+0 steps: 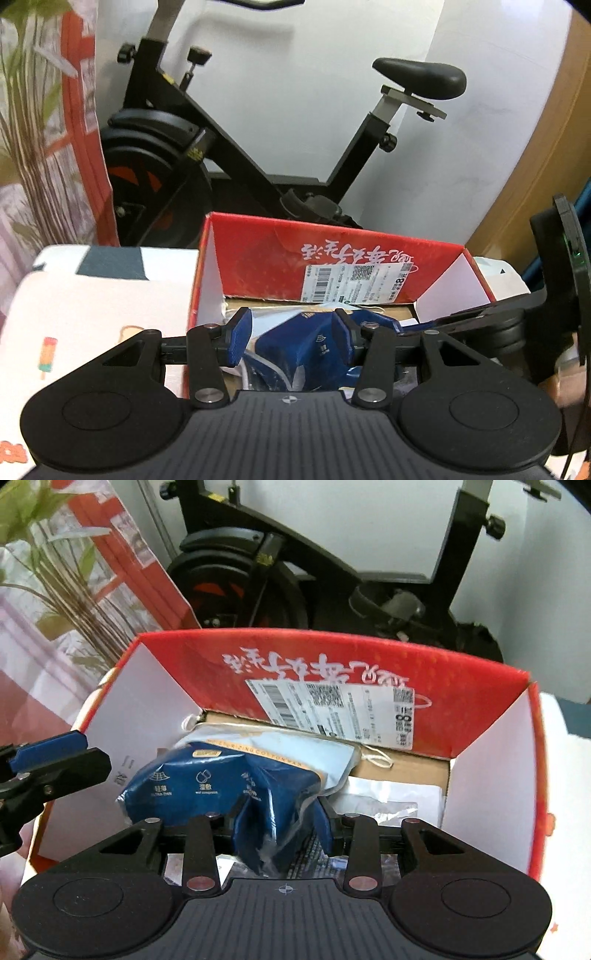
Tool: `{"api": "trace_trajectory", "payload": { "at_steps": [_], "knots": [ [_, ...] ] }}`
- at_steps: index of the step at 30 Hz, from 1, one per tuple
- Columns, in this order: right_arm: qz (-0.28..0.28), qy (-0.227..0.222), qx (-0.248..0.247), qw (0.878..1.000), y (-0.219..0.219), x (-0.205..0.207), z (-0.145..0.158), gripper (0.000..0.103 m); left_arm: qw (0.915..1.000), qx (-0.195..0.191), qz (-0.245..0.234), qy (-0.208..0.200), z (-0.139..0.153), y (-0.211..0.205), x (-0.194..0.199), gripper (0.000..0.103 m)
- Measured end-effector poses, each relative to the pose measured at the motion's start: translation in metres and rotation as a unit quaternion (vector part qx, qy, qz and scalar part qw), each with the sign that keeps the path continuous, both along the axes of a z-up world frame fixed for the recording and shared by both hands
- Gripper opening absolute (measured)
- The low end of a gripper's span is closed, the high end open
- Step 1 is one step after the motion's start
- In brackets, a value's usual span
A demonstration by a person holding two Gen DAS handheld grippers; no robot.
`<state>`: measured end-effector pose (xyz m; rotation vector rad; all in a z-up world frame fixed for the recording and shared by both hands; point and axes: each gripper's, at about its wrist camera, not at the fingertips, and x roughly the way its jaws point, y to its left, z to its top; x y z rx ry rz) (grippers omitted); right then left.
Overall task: Organize soft objects
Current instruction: 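Lower the blue bag into the box and open both grippers, then move both grippers back down to the pile of black gloves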
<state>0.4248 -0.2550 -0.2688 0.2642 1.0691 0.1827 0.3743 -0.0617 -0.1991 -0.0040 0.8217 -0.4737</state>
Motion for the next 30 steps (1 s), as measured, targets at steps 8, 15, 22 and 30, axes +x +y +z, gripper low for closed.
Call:
{"api": "trace_trajectory", "payload": {
  "at_steps": [8, 15, 22, 30],
  "knots": [
    [-0.005, -0.087, -0.037, 0.995, 0.005, -0.045, 0.047, 0.07, 0.9989, 0.02, 0.01, -0.041, 0.024, 0.01, -0.031, 0.055],
    [-0.006, -0.165, -0.065, 0.984, 0.012, -0.104, 0.074, 0.103, 0.9967, 0.03, 0.029, -0.07, 0.039, 0.025, -0.071, 0.098],
    [-0.028, -0.218, -0.062, 0.974, 0.006, -0.163, 0.075, 0.103, 0.9941, 0.029, 0.051, -0.091, 0.048, 0.042, -0.113, 0.103],
    [-0.052, -0.25, -0.025, 0.966, -0.002, -0.221, 0.055, 0.103, 0.9918, 0.039, 0.061, -0.105, 0.041, 0.053, -0.155, 0.103]
  ]
}}
